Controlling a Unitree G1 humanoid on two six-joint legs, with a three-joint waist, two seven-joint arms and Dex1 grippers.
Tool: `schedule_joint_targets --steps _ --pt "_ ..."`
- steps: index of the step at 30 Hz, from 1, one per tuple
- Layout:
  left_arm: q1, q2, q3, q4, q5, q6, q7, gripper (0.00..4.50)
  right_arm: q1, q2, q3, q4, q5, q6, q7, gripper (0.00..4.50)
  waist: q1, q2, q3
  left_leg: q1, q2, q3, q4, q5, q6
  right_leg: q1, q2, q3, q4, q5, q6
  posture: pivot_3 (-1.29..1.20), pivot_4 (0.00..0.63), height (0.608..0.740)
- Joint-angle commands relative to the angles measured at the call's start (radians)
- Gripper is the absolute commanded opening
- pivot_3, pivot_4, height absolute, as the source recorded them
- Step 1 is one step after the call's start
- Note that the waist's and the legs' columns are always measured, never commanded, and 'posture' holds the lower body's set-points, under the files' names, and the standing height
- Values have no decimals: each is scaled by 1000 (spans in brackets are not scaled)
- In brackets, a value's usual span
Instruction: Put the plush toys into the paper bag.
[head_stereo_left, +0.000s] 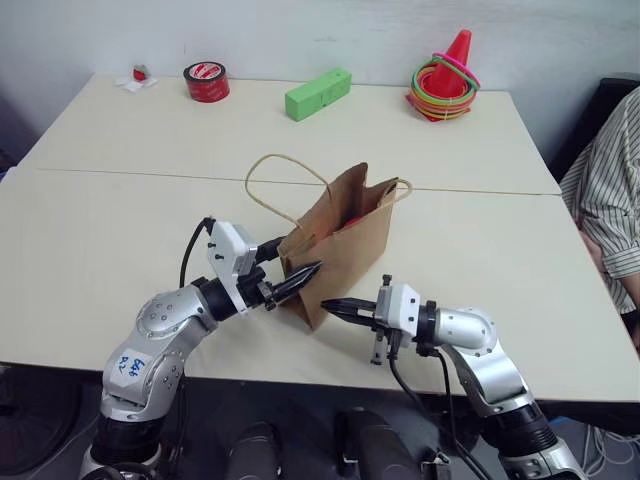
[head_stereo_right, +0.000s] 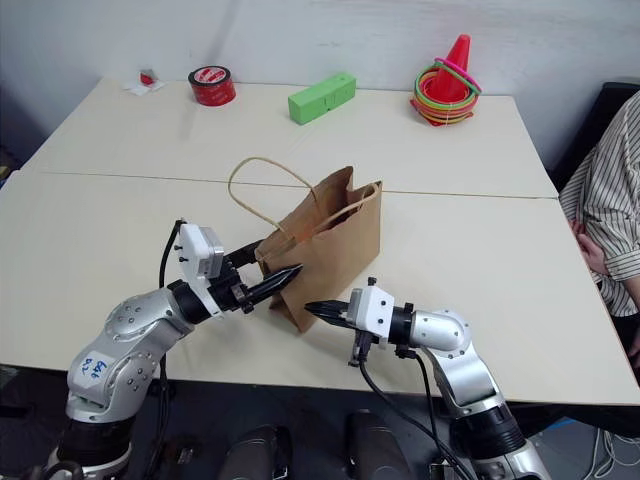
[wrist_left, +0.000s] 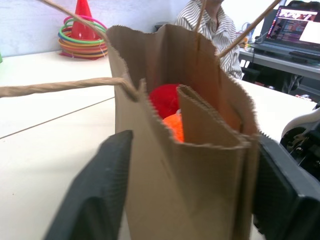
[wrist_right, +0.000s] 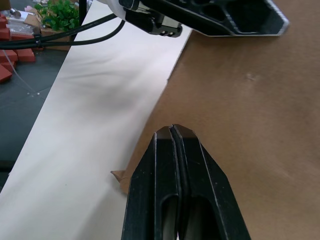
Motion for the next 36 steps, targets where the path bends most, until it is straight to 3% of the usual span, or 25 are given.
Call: schedule_joint_targets --steps 1,6,7,11,14,21,23,25,30,35,36 --pt "-78 62 -5 104 3 -85 -151 1710 27 -39 -44 -66 54 7 -2 0 1 0 0 0 0 0 0 0 0 0 0 0 0 0 0 0 150 740" --pt "-258 150 -11 370 -37 -203 -480 106 174 -204 -241 -183 186 75 15 0 22 0 0 0 -1 1 0 0 -1 0 0 -1 -2 0 0 0 150 740" --pt "-291 165 -17 408 -51 -207 -551 17 208 -240 -291 -193 209 81 23 0 25 0 0 -1 -1 2 0 0 -1 0 -1 0 -2 -1 0 0 150 740" --pt "-399 200 -35 543 -95 -198 -805 17 322 -339 -476 -188 288 17 90 0 25 0 0 -2 -1 2 1 -1 -1 0 0 -1 -4 -1 1 0 150 740" --pt "-464 226 -66 670 -42 -248 -927 17 372 -382 -569 -187 318 23 101 0 17 0 0 -1 -4 3 1 -1 -1 0 1 0 -4 -2 2 0 150 740" --pt "-530 228 -106 873 48 -419 -1009 17 376 -370 -595 -172 355 28 92 0 14 0 0 0 -2 2 1 -3 1 0 1 1 -1 -2 2 0 150 740" --pt "-511 231 -96 822 38 -406 -974 0 374 -367 -585 -165 350 23 95 365 16 0 0 0 0 2 2 -3 1 0 0 1 -1 -2 2 0 150 740" --pt "-476 255 -91 763 55 -400 -922 422 372 -373 -584 -162 362 34 107 811 19 0 0 -1 0 3 2 -2 1 0 0 1 -1 -2 3 0 150 740" --pt "-370 304 2 660 69 -388 -770 1851 335 -404 -575 -119 333 -61 188 2545 17 0 0 0 0 4 2 -3 1 0 0 2 -1 -3 3 0 150 740" --pt "-195 456 165 599 54 -346 -729 3532 257 -459 -581 -41 363 -32 253 4389 5 0 0 1 1 3 1 -4 3 0 -1 2 -1 -3 3 0 150 740" --pt "-161 482 199 602 55 -357 -725 3797 250 -478 -589 -31 377 -10 269 4500 5 0 0 1 1 3 1 -4 3 0 0 1 0 -3 2 0 150 740"
